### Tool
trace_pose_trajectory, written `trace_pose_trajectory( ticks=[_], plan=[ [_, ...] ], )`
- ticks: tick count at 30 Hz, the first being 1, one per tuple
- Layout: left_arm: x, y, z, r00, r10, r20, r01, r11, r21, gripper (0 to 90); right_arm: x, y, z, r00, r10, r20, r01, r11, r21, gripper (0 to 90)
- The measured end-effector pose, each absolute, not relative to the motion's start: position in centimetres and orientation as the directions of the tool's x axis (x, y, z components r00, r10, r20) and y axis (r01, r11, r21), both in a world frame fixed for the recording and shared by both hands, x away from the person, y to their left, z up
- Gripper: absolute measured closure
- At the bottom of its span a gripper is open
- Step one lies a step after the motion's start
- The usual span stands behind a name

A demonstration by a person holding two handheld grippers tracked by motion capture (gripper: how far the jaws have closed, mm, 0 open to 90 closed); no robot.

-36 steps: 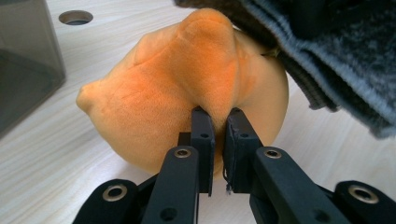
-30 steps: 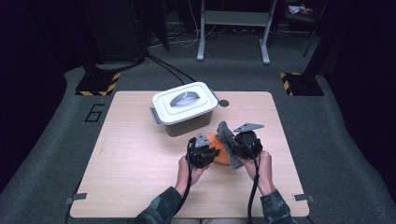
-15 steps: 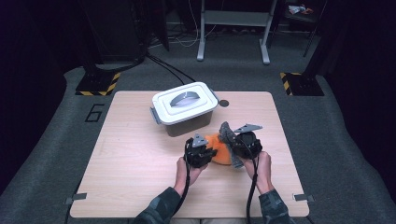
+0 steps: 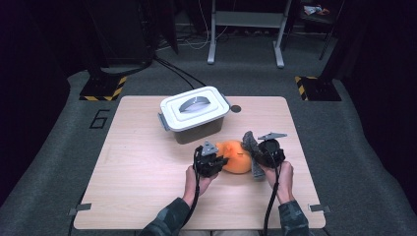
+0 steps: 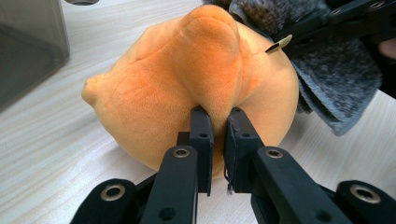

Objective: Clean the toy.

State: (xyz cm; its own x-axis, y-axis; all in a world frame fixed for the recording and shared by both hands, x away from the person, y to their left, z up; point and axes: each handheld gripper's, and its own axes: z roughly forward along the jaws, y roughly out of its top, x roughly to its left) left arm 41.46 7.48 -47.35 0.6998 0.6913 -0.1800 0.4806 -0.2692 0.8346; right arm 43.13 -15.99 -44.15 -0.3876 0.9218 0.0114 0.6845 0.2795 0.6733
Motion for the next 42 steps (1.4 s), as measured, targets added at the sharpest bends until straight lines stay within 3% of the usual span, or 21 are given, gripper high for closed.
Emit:
trace_pose_trajectory(
  ticks=[13, 20, 23, 28, 34, 42],
  plan=[
    [41.4, 7.5, -47.3, 0.692, 0.698, -0.182, 0.481, -0.258, 0.838, 82.9, 44.7, -18.2, -48.5, -0.313, 0.947, 0.071, 0.782, 0.215, 0.584, 74.4],
    [41.4, 7.4, -47.0, 0.691, 0.700, -0.181, 0.480, -0.258, 0.838, 82.6, 43.6, -18.7, -45.6, -0.321, 0.945, 0.061, 0.735, 0.208, 0.646, 74.4],
    [41.4, 7.4, -47.0, 0.693, 0.698, -0.180, 0.482, -0.263, 0.836, 82.5, 42.3, -17.6, -42.4, -0.375, 0.926, 0.048, 0.675, 0.237, 0.699, 74.3],
    [41.4, 7.4, -46.9, 0.693, 0.699, -0.177, 0.482, -0.266, 0.835, 82.2, 41.2, -14.5, -40.0, -0.476, 0.879, 0.035, 0.610, 0.300, 0.733, 74.0],
    [41.6, 7.4, -46.9, 0.697, 0.695, -0.178, 0.485, -0.275, 0.830, 82.3, 41.3, -11.3, -40.5, -0.537, 0.843, -0.018, 0.585, 0.388, 0.712, 74.4],
    [41.6, 7.5, -47.1, 0.703, 0.686, -0.187, 0.487, -0.273, 0.829, 82.3, 41.8, -12.9, -41.7, -0.487, 0.873, -0.023, 0.618, 0.363, 0.697, 74.6]
  ],
)
